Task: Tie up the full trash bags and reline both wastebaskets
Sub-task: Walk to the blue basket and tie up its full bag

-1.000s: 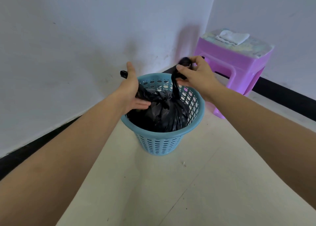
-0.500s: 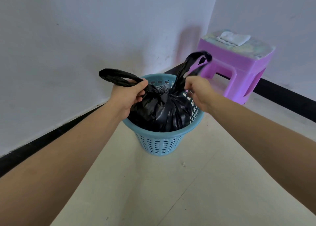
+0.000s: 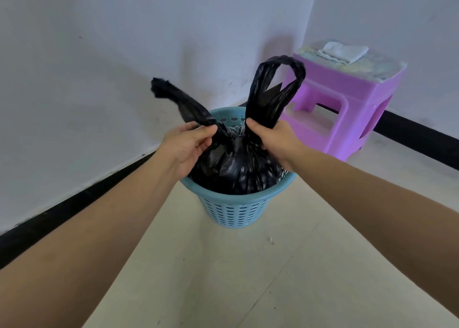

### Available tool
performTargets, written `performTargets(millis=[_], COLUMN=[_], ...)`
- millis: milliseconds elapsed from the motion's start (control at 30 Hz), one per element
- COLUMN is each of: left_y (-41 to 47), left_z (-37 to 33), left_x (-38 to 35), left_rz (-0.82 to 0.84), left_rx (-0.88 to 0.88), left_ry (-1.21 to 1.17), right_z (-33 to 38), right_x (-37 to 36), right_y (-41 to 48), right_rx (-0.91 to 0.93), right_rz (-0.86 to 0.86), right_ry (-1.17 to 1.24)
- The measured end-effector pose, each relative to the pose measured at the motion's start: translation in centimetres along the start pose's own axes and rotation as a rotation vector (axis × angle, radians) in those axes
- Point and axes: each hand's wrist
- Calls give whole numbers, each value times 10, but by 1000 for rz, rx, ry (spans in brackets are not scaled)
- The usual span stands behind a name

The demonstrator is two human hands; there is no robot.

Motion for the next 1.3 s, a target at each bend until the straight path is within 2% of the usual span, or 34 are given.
performTargets(millis=[100, 200, 300, 367, 433, 500, 567, 600, 733, 867, 967, 1033, 1133, 1200, 1300], left_y=[3, -1, -6, -7, -8, -8, -8, -8, -10, -8, -5, -1, -2, -3, -3], left_z=[1, -4, -14, -18, -19, -19, -18, -16, -14, -16, -13, -10, -13, -15, -12], left_x=[-1, -5, -9, -9, -9, -10, -10, -10, -6, 0, -2, -5, -8, -8, -6], left_rz=[-28, -59, -81, -90, -73, -60, -12, 14, 157, 213, 123, 87, 172, 235, 202], left_rx=[-154, -419, -667, -726, -694, -644, -546, -473, -138, -43, -35, -30, 51, 80, 90], left_ry=[195, 409, 493, 496, 402, 336, 302, 288, 215, 316, 307, 299, 278, 257, 215], right_z=[2, 5, 7, 7, 6, 8, 10, 11, 14, 13, 14, 13, 8, 6, 8], right_x=[3, 8, 14, 15, 14, 12, 9, 6, -8, -14, -14, -13, -11, -7, -7], right_y=[5, 6, 4, 4, 4, 2, 2, 2, 0, -7, -12, -11, -6, -6, -9], right_rx=[-63, -102, -142, -169, -118, 34, 189, 232, 223, 226, 250, 369, 550, 549, 468], right_rz=[97, 229, 429, 427, 341, 233, 107, 51, -67, -55, 27, 77, 113, 106, 146], right_ry=[56, 146, 188, 216, 245, 139, 18, 32, 194, 190, 169, -3, -351, -485, -516])
Point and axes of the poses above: each hand's wrist, its own y-axis towards the middle knuckle, its own x-axis out of the back of the hand, z = x × y, and after that the axes turned 14 degrees about -z, right-handed
